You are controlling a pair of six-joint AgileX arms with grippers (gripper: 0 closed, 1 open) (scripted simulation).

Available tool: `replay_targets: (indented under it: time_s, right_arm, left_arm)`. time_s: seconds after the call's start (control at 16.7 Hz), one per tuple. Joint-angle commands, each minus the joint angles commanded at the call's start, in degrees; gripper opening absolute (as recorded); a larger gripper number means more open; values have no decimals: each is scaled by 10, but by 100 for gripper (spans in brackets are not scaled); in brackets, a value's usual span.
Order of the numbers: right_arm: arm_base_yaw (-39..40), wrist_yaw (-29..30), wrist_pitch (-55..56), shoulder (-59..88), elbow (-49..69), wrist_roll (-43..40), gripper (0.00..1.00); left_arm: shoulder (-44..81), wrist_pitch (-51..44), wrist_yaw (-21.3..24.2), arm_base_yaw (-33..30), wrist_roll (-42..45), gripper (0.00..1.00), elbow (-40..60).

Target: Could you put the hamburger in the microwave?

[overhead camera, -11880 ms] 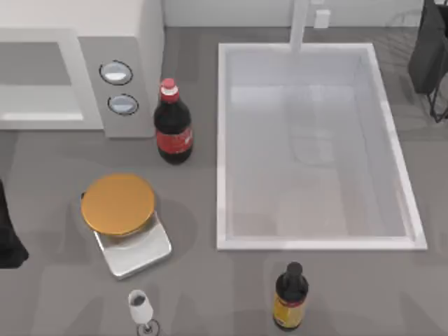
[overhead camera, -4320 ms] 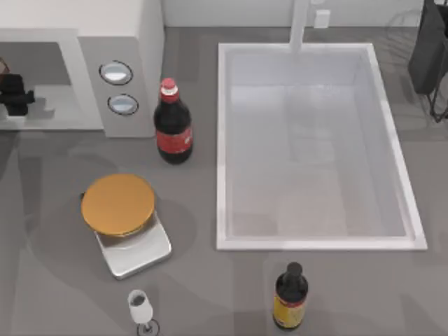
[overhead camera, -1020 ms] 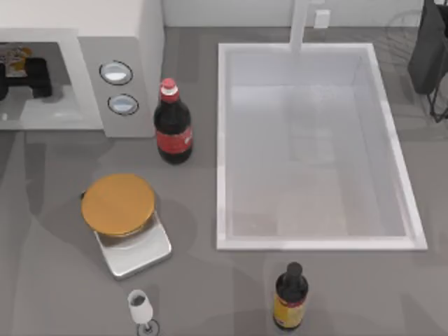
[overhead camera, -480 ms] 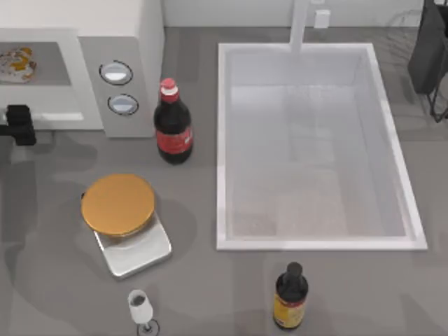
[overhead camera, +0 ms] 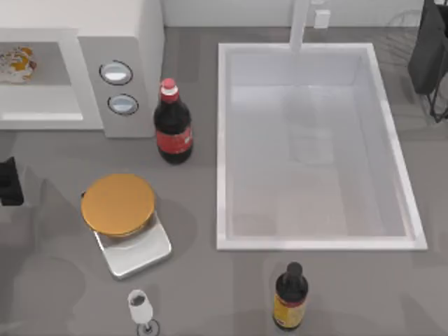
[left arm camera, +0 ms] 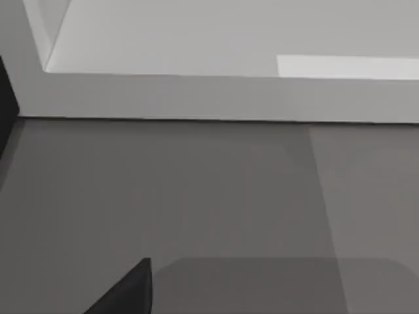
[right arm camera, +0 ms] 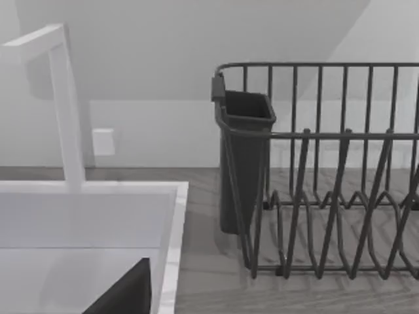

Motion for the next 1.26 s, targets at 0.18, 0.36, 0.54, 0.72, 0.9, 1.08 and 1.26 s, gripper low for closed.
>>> replay_targets:
  time_s: [0.18, 0.36, 0.54, 0.72, 0.9, 1.08, 1.26]
  right_arm:
    - [0, 0, 0, 0, 0, 0, 100]
    - [0, 0, 0, 0, 0, 0, 100]
    - [0, 0, 0, 0, 0, 0, 100]
    - [0, 0, 0, 0, 0, 0, 100]
    - [0, 0, 0, 0, 0, 0, 100]
    - [0, 0, 0, 0, 0, 0, 100]
    - [0, 0, 0, 0, 0, 0, 100]
  left_arm:
    - [-2, 2, 1, 1, 0, 100, -4]
    - [0, 0, -1, -2, 0, 100, -2]
    - [-34, -40, -1, -1, -1, 100, 8]
    - [-100, -129, -1, -3, -1, 100, 28]
    - [-178, -244, -3, -2, -1, 100, 52]
    - [-241, -321, -3, -2, -1, 100, 72]
    - [-262, -343, -4, -2, -2, 100, 79]
